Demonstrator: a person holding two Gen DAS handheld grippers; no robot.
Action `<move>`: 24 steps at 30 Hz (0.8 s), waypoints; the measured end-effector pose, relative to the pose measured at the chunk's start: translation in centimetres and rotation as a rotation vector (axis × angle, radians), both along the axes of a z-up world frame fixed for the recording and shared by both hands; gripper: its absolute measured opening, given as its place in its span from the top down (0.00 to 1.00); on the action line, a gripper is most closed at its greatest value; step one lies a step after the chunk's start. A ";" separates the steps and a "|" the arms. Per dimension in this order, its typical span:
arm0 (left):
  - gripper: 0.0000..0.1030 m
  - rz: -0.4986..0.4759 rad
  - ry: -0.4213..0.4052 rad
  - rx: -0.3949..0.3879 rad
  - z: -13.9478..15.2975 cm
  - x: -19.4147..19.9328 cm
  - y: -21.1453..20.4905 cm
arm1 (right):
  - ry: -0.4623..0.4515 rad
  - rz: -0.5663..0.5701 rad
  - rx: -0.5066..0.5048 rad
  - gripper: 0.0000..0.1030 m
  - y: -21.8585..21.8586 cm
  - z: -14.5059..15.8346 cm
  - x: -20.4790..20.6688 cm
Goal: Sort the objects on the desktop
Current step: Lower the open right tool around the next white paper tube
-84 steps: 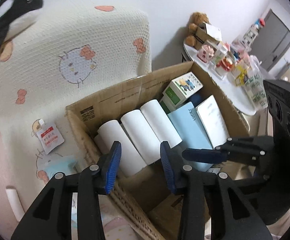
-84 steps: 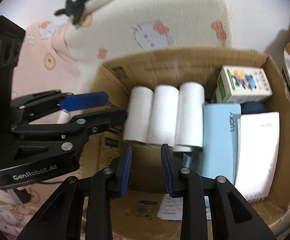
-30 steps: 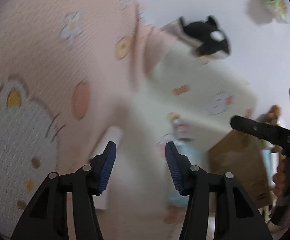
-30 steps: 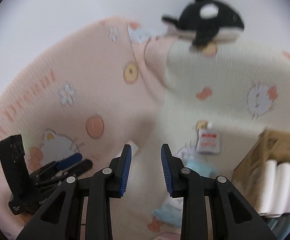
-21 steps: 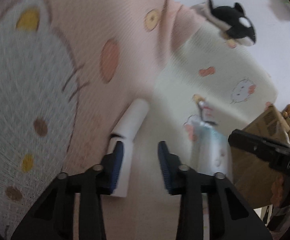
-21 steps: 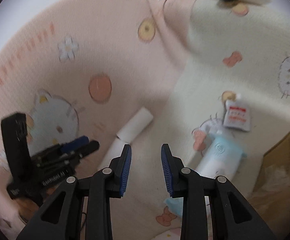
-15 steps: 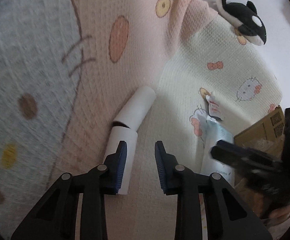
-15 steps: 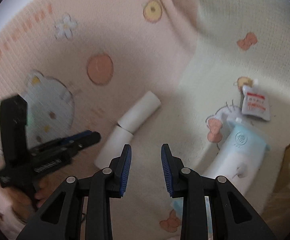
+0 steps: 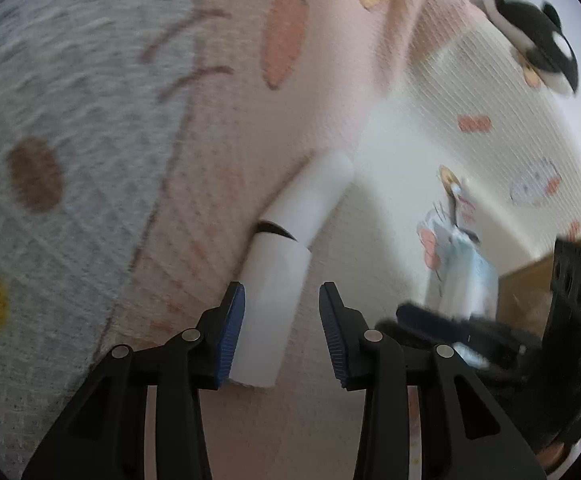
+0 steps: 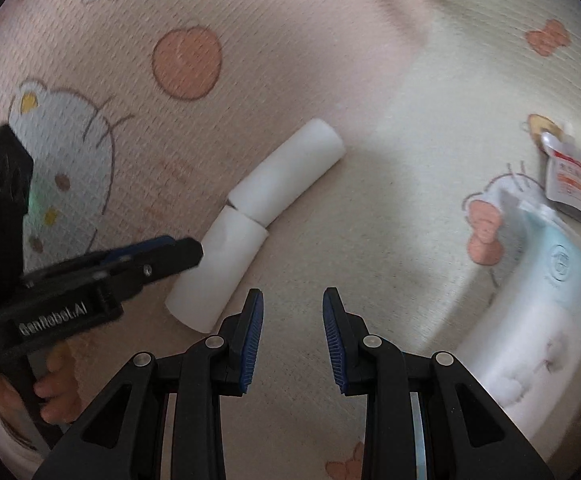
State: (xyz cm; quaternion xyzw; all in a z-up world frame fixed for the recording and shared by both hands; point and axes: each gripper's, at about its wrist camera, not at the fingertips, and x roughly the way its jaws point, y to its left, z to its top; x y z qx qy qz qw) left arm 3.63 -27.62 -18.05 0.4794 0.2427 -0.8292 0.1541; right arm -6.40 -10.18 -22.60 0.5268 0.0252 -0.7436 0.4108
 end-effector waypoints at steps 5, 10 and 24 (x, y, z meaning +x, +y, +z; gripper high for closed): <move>0.59 0.065 0.005 0.087 -1.5 0.4 -0.9 | -0.011 0.000 -0.063 0.74 0.5 -0.6 0.9; 0.59 0.058 0.009 0.107 -2.1 0.5 -0.4 | -0.020 0.019 -0.086 0.74 0.7 -0.5 1.5; 0.62 -0.034 -0.053 0.244 -4.3 -1.2 1.7 | -0.095 0.041 -0.098 0.74 1.9 -1.6 2.3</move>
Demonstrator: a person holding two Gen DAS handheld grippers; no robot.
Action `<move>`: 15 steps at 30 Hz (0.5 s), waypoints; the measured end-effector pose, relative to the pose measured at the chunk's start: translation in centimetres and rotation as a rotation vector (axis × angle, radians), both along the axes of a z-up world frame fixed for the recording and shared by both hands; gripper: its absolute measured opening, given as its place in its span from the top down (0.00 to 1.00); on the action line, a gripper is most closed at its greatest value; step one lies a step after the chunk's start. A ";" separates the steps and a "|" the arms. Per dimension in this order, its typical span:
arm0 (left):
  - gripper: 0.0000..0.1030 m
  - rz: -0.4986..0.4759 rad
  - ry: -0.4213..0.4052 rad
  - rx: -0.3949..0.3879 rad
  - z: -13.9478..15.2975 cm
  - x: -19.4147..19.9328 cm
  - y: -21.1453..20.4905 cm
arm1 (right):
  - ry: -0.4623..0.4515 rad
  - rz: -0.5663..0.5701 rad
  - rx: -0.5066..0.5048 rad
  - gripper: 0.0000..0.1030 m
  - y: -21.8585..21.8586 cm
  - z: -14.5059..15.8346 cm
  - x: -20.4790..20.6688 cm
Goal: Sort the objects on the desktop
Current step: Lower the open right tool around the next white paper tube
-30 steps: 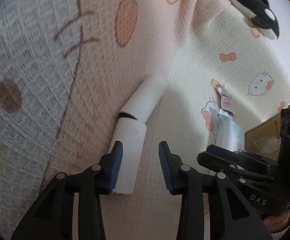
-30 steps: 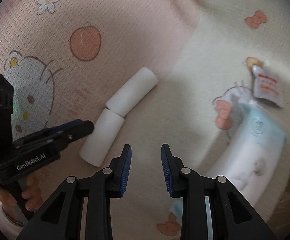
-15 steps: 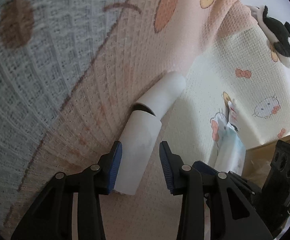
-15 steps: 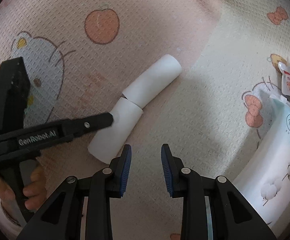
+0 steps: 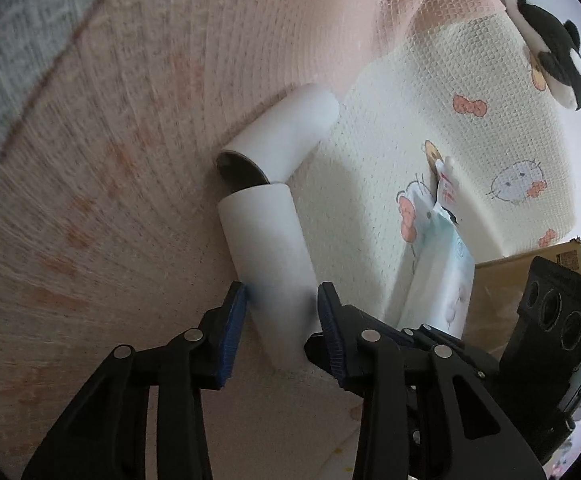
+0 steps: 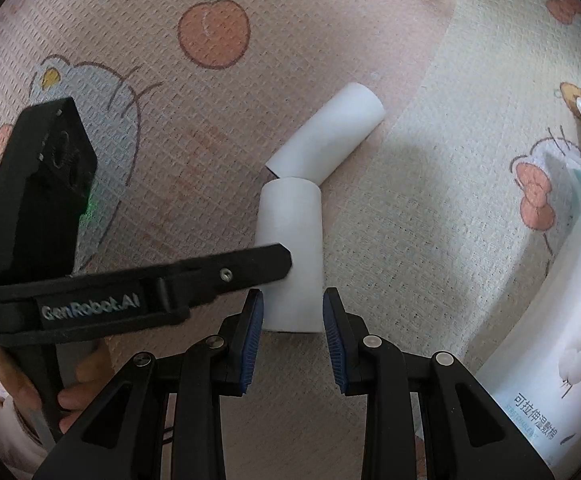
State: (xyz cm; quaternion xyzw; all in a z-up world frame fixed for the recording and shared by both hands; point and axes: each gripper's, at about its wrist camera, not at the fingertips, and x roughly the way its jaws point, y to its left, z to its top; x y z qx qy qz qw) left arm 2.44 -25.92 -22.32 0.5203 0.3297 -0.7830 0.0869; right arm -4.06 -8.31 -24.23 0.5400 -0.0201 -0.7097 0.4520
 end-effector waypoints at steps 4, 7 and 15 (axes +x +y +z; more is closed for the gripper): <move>0.62 -0.017 0.005 -0.016 0.1 0.1 0.3 | 0.008 0.003 0.014 0.74 0.3 0.0 0.3; 0.64 -0.042 0.014 -0.014 0.2 0.1 0.6 | 0.020 0.013 0.024 0.73 0.6 0.0 0.6; 0.66 -0.194 0.063 0.018 0.6 -0.7 3.3 | 0.024 0.011 0.076 0.65 3.2 -0.1 0.8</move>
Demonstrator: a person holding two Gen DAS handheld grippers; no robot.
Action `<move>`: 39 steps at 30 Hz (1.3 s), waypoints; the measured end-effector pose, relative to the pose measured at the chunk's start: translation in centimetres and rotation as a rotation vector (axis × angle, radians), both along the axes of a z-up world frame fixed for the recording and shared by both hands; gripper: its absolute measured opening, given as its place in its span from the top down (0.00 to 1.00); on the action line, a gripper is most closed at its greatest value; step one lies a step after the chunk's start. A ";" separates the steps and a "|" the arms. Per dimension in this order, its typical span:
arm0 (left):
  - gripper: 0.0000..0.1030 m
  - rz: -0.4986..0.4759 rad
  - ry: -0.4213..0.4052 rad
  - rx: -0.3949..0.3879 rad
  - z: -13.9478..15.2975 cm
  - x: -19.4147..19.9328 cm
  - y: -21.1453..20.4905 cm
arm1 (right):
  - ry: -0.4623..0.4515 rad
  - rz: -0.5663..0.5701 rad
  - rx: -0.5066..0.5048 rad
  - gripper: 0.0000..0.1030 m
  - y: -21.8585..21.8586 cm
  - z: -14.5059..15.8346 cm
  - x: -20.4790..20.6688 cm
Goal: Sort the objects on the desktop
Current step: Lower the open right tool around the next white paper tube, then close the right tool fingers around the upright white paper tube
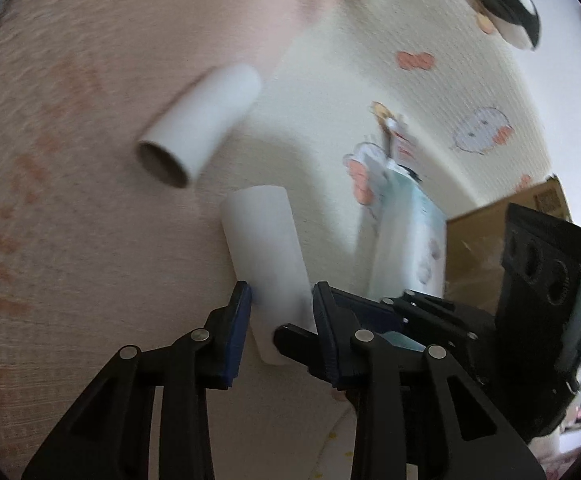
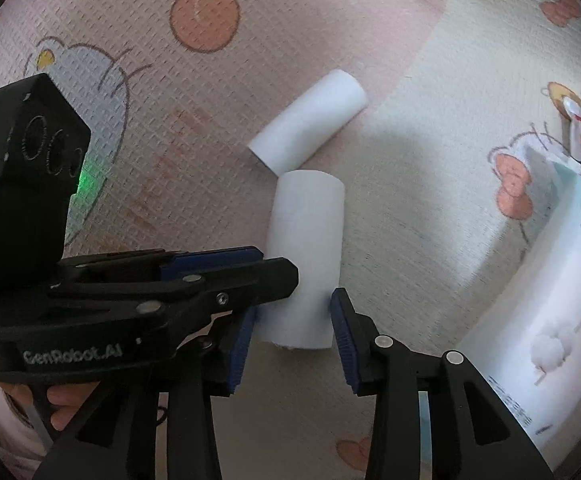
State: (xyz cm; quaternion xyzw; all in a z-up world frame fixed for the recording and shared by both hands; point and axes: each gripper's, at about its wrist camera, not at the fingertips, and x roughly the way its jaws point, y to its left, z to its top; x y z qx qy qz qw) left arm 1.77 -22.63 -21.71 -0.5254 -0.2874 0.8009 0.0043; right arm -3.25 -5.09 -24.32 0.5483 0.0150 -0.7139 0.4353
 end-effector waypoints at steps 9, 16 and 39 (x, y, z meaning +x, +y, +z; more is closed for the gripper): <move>0.62 -0.020 0.016 0.049 0.1 -0.6 0.3 | -0.060 -0.073 -0.040 0.62 2.7 -0.7 -0.6; 0.49 0.068 -0.049 0.106 -1.7 -1.7 -1.7 | -0.070 -0.078 -0.049 0.62 3.8 -0.9 -0.6; 0.57 -0.003 0.143 -0.065 2.7 -1.2 1.0 | 0.024 -0.050 -0.078 0.56 7.9 2.9 1.1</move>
